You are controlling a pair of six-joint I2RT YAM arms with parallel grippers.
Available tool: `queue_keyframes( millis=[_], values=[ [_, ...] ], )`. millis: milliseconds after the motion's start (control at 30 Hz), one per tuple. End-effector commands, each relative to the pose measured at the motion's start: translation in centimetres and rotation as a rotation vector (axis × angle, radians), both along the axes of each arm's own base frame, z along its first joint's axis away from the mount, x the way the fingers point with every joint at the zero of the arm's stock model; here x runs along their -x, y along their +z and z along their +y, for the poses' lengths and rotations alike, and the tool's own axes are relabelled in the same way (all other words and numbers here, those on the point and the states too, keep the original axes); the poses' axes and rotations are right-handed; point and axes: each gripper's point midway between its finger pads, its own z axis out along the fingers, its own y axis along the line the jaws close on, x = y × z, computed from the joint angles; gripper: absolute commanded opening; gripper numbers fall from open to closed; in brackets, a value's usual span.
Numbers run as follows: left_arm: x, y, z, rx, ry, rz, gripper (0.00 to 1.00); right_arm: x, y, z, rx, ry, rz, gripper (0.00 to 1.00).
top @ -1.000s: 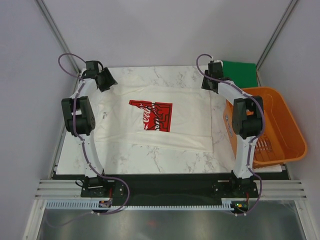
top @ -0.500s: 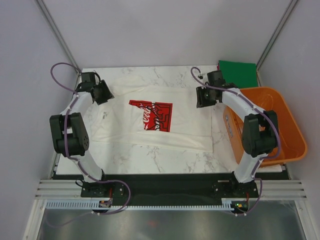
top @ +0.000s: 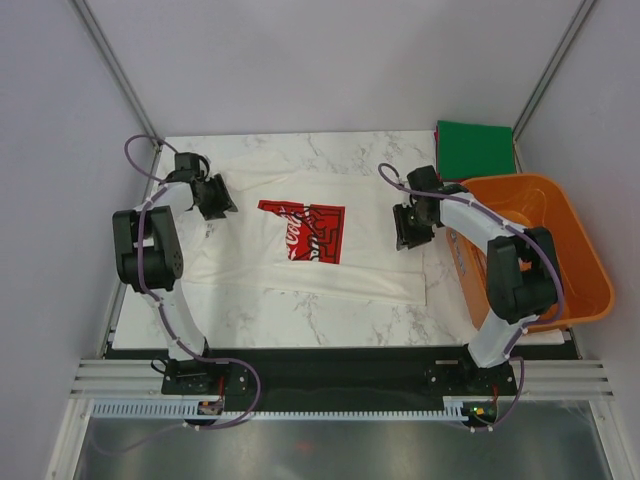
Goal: Fold and stack the t-shirts
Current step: Fold the tshirt
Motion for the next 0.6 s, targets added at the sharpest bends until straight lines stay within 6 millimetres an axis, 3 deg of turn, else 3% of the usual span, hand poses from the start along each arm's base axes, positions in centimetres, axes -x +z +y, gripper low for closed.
queue_keyframes(
  millis=[0,267,367,567],
  values=[
    [-2.0,0.3,0.1,-0.048,-0.094,-0.053,0.52,0.8,0.6,-1.3,0.024,-0.188,-0.026,0.41],
    [-3.3,-0.4,0.1,-0.051,-0.111,-0.052,0.51,2.5,-0.1,-4.9,0.170,-0.402,-0.036,0.37],
    [-3.4,-0.5,-0.1,-0.040,-0.113,-0.051,0.47,2.8,-0.4,-4.8,0.169,-0.430,-0.010,0.37],
    [-3.6,0.6,-0.2,-0.035,-0.112,-0.073,0.17,3.2,-1.2,-4.9,0.193,-0.354,0.003,0.37]
  ],
)
